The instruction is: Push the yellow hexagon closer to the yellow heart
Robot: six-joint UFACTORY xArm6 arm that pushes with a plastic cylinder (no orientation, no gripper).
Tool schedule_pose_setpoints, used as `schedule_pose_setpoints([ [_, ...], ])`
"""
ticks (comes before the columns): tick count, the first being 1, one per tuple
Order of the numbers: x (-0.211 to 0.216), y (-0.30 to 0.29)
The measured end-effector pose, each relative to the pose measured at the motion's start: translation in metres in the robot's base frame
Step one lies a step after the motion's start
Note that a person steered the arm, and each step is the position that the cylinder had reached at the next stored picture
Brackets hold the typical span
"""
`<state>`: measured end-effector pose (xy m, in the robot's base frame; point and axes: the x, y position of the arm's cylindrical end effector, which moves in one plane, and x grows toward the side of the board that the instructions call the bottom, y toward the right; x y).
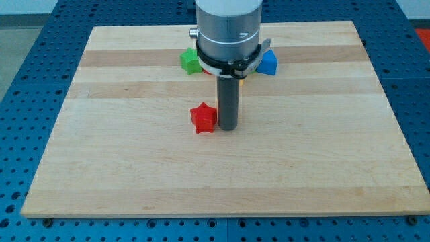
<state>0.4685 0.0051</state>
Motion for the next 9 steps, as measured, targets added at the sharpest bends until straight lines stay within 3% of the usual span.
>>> schedule_pose_setpoints([
  [4,-0.013,-0.023],
  [7,-0.041,0.001],
  [9,-0.033,0.001],
])
